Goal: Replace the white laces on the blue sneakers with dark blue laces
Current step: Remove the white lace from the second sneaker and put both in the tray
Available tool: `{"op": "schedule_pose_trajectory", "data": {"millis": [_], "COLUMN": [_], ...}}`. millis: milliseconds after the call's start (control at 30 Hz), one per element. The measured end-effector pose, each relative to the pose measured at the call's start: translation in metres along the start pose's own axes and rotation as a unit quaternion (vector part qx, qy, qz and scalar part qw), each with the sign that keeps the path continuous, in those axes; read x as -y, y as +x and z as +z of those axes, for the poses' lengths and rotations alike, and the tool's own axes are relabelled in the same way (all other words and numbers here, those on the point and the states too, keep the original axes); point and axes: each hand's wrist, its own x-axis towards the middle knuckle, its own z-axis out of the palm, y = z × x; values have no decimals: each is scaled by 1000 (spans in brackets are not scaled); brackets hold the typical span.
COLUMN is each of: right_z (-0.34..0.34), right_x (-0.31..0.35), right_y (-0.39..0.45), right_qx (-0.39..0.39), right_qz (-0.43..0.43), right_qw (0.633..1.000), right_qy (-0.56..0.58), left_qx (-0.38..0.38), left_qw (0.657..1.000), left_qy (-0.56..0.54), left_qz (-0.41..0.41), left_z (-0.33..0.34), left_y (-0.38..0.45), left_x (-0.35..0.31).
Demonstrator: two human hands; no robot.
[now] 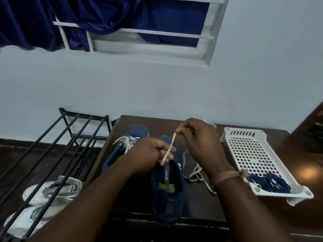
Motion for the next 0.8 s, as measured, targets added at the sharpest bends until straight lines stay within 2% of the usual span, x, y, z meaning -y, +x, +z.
{"op": "schedule_pose_trajectory", "data": {"millis": [133, 200, 300, 367, 467, 600, 667, 800], "right_z": [-3, -3, -5, -5, -5, -6, -9, -15], "right_x": [-6, 0, 5, 6, 10, 11, 6, -10], "right_y": [1, 0, 0, 0, -1, 1, 4, 7], "right_qx": [27, 44, 56, 65, 77, 42, -6, -87], "right_qz": [43, 31, 7, 0, -8, 22, 53, 103], "right_qw": [996, 993, 988, 986, 982, 980, 979, 975], "right_qy": [69, 108, 142, 155, 170, 191, 197, 179], "left_qx": [33, 21, 7, 13, 2, -7, -4, 19], "left_qw": [978, 971, 976, 980, 998, 995, 996, 998], "left_qy": [-203, -231, -195, -175, -68, 71, 63, -42], "left_qz": [-35, -56, -96, -91, -8, 65, 71, 43], "left_z": [3, 0, -10, -12, -3, 2, 1, -2], "left_y": [-1, -1, -1, -3, -8, -7, -5, -2], "left_x": [-8, -9, -4, -4, -7, -2, 0, -3]}}
